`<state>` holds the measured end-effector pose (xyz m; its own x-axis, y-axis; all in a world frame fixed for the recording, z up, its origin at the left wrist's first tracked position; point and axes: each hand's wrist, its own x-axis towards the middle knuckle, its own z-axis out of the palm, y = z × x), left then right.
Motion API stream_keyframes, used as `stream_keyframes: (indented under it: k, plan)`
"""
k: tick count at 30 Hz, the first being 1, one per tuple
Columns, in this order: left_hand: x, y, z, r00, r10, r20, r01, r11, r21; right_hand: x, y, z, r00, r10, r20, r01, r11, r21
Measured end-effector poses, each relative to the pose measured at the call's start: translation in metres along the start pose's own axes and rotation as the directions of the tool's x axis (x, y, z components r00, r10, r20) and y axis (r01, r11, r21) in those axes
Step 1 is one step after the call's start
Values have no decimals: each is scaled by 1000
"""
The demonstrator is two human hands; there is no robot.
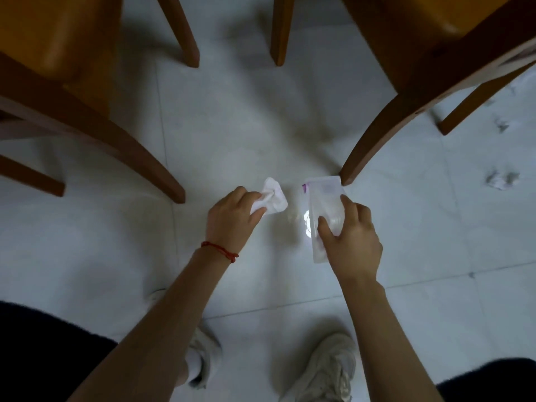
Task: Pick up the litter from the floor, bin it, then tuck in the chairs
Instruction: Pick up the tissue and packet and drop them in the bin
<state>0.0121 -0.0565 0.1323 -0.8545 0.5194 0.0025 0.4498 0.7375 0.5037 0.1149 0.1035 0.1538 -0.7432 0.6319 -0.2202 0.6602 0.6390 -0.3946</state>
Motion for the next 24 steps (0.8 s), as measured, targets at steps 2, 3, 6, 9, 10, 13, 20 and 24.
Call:
stream_keyframes:
  k: [2,3,6,9,10,13,20,24]
  plan:
    - [-4,17,-36,1000,5,-25,-5,1000,10,-13,-16,-31,1000,-19,7,19,1000,0]
    - [-6,26,-53,999,12,-40,-11,1000,18,-19,-23,-47,1000,-29,11,29,1000,-2]
    - [-12,52,-105,996,29,-84,-25,999,42,-37,-46,-94,999,-45,15,45,999,-2]
    - [-17,77,-153,992,40,-120,-35,999,40,-54,-66,-142,998,-55,12,55,998,-2]
    - [-19,86,-169,991,44,-129,-39,998,38,-59,-73,-158,998,-57,13,57,998,-2]
    - [-26,110,-220,988,49,-145,-45,999,27,-74,-93,-207,998,-68,15,69,998,-7]
    - [-43,162,-330,979,95,-178,-90,995,35,-106,-139,-319,995,-94,-18,94,995,-29]
    - [-53,182,-383,976,81,-202,-78,997,24,-123,-164,-369,992,-122,-12,121,991,-53]
